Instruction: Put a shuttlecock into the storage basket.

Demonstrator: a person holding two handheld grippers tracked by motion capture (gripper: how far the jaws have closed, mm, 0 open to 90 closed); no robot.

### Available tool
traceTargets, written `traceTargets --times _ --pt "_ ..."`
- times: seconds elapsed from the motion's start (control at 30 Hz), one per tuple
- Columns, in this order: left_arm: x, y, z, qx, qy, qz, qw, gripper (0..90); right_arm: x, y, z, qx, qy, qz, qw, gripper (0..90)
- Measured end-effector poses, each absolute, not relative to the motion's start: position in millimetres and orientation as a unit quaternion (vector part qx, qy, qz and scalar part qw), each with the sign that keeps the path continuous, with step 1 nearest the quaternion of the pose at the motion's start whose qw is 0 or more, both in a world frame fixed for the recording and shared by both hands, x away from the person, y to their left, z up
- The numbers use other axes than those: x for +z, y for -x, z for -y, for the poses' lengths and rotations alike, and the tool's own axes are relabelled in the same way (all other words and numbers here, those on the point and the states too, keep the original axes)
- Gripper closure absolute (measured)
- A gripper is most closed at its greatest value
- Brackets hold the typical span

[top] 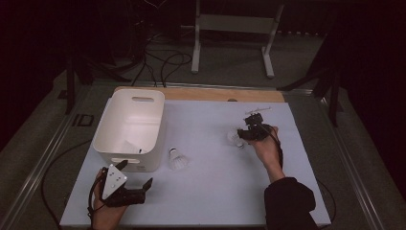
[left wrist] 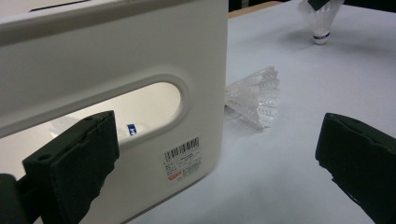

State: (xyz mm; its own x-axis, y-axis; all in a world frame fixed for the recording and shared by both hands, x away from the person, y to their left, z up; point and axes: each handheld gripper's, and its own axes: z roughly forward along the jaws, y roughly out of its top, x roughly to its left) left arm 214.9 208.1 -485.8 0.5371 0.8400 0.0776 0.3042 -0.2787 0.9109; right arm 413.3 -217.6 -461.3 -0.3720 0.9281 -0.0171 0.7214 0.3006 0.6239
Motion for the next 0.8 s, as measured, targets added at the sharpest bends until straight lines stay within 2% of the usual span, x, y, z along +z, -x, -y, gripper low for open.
traceTargets --times 0.17,0.2,0.23,0.27,0.33,0.8 --pt "-485.5 -214.6 -208.7 0.290 -0.743 -0.385 0.464 0.0 -464.1 -409.1 214.5 0.274 -0.512 -0.794 0.182 74.4" --pt "-485.5 -214.6 -208.7 0.290 -0.743 -0.385 0.464 0.0 -464.1 -409.1 214.5 0.274 -0.512 -0.794 0.182 74.4" --pt "-485.5 -214.5 -208.6 0.290 -0.743 -0.385 0.465 0.0 -464.6 -408.7 213.9 0.276 -0.512 -0.794 0.179 77.3" --pt "-485.5 -214.5 -208.6 0.290 -0.742 -0.385 0.465 0.0 -465.5 -407.5 212.4 0.275 -0.507 -0.797 0.181 84.4" --pt "-485.5 -214.5 -208.6 0.290 -0.742 -0.385 0.465 0.0 -464.1 -406.1 211.2 0.276 -0.503 -0.798 0.184 88.1" --pt "-485.4 -214.4 -208.5 0.290 -0.742 -0.385 0.466 0.0 -454.8 -399.8 205.7 0.289 -0.484 -0.801 0.203 89.1"
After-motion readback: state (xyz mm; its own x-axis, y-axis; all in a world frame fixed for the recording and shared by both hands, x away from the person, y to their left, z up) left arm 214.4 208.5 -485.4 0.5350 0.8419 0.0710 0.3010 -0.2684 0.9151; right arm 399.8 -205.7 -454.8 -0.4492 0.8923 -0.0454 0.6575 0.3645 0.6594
